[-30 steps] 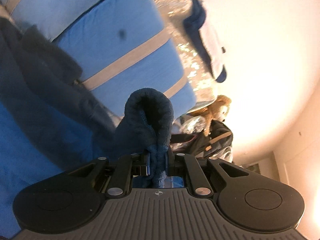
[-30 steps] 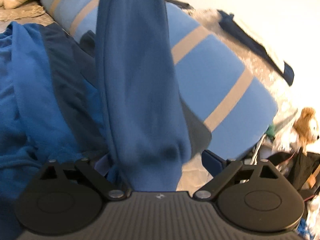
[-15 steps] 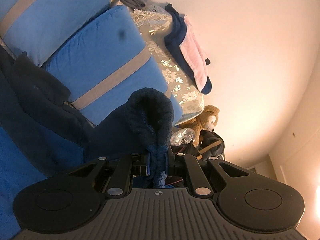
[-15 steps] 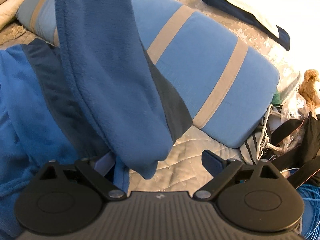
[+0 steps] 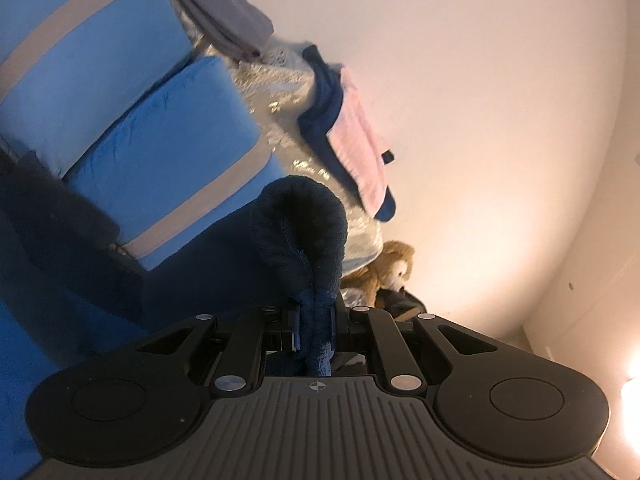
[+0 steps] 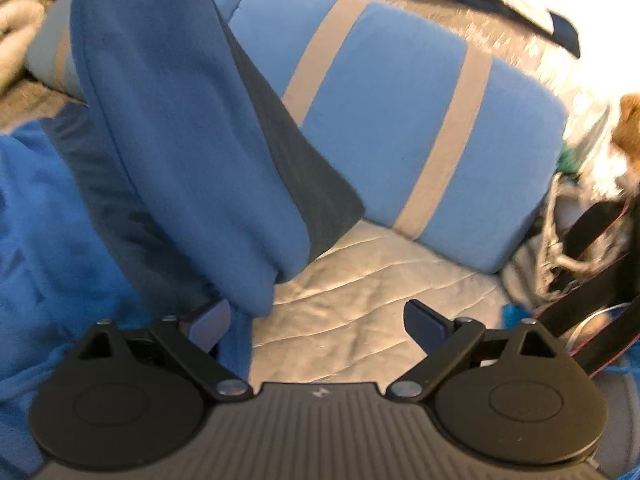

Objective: Fold clothes
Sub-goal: 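Lift the sleeve by its cuff with the left gripper above the hoodie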

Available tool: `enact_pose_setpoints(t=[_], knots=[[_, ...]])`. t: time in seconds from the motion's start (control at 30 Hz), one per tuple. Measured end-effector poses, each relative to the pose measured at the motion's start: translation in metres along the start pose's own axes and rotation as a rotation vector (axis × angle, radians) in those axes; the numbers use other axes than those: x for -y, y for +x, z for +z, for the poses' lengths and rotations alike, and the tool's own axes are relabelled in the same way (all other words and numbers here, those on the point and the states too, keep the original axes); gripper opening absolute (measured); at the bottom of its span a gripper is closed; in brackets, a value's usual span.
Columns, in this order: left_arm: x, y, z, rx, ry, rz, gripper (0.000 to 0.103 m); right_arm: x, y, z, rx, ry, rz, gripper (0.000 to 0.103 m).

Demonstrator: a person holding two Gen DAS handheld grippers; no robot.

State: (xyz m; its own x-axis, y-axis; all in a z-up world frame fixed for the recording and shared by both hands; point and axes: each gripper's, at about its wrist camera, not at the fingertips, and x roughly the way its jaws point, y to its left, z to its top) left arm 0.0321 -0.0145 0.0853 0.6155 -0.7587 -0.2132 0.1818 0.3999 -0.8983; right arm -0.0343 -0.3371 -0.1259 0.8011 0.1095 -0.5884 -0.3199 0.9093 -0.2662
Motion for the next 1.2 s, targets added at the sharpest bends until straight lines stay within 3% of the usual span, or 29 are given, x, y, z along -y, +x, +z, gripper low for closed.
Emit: enact_pose_setpoints(t=[0.3, 0.47, 0.53, 0.63, 0.7, 0.83, 1.0, 1.07, 1.2], knots=[[0.007, 0.004, 0.018, 0.062, -0.035, -0.037, 0.012, -0.010, 0.009, -0.009, 0.029, 0.011, 0.122, 0.092], [0.006, 0.004, 0.025, 0.088, -0.053, -0.041, 0.012, -0.018, 0.029, -0.008, -0.011, 0.008, 0.149, 0.067], [0.004, 0.003, 0.028, 0.096, -0.061, -0.043, 0.012, -0.020, 0.035, -0.012, -0.040, 0.002, 0.166, 0.050], [0.001, -0.001, 0.033, 0.110, -0.074, -0.048, 0.012, -0.017, 0.041, -0.021, -0.084, 0.011, 0.174, 0.013], [-0.002, -0.003, 0.037, 0.121, -0.084, -0.051, 0.012, -0.012, 0.041, -0.027, -0.093, 0.028, 0.176, 0.010], [-0.005, -0.005, 0.040, 0.126, -0.096, -0.044, 0.012, -0.005, 0.039, -0.033, -0.098, 0.048, 0.170, 0.010], [-0.007, -0.003, 0.039, 0.118, -0.097, -0.030, 0.012, 0.001, 0.034, -0.026, -0.067, 0.082, 0.155, 0.048], [-0.008, -0.002, 0.038, 0.115, -0.097, -0.025, 0.012, 0.001, 0.031, -0.021, -0.041, 0.088, 0.152, 0.072], [-0.009, -0.002, 0.038, 0.115, -0.098, -0.041, 0.012, -0.008, 0.027, -0.007, -0.002, 0.059, 0.163, 0.074]])
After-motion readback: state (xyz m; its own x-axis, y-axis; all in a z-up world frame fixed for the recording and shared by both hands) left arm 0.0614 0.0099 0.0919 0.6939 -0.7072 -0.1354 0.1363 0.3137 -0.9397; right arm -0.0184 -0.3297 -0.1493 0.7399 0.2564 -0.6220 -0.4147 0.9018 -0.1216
